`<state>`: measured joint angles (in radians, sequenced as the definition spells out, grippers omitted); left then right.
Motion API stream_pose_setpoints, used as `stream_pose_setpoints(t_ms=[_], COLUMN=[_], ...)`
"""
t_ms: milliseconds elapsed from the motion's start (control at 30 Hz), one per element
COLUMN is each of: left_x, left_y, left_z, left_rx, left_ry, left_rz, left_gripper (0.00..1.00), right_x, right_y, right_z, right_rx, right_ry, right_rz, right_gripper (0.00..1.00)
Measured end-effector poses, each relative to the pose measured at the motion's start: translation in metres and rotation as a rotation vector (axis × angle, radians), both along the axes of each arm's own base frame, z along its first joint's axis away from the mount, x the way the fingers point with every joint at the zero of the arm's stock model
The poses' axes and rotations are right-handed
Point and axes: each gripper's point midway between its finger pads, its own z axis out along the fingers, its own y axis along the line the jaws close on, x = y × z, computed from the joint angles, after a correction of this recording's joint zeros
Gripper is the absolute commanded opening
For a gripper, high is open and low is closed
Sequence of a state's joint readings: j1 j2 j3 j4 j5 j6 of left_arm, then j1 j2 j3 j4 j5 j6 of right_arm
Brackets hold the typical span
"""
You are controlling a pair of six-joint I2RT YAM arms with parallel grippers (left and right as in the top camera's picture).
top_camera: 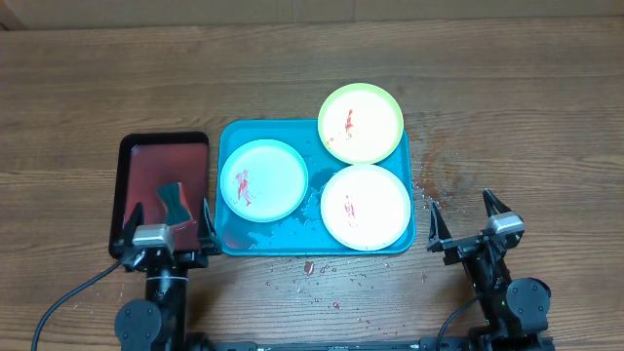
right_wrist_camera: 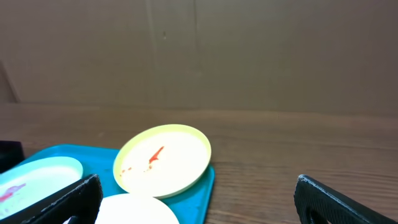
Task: Clean dirty plates on tray and stack at the side
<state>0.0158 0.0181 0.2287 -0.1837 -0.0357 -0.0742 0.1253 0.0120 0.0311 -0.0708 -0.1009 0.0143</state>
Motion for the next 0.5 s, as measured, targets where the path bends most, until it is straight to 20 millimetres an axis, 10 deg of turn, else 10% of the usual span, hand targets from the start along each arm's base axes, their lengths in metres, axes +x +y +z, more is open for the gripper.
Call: stream_pose_setpoints(t_ms=[267,500], left_x=[-0.002,-0.011], left_y=[0.001,0.001], left_z=[0.002,0.015], left_rx=[-0.001,-0.037], left_ry=[0.013,0.070], left_rz=[0.006,0.006], left_gripper=[1.00,1.00], right_x=[-0.002,-0.012], right_y=[0.002,0.004], right_z=[0.012,0.062], right_rx=[0.047,0.079], right_ry=[-0.014,-0.082], right_rz=[0.015,0.034], right_gripper=[1.00,1.00])
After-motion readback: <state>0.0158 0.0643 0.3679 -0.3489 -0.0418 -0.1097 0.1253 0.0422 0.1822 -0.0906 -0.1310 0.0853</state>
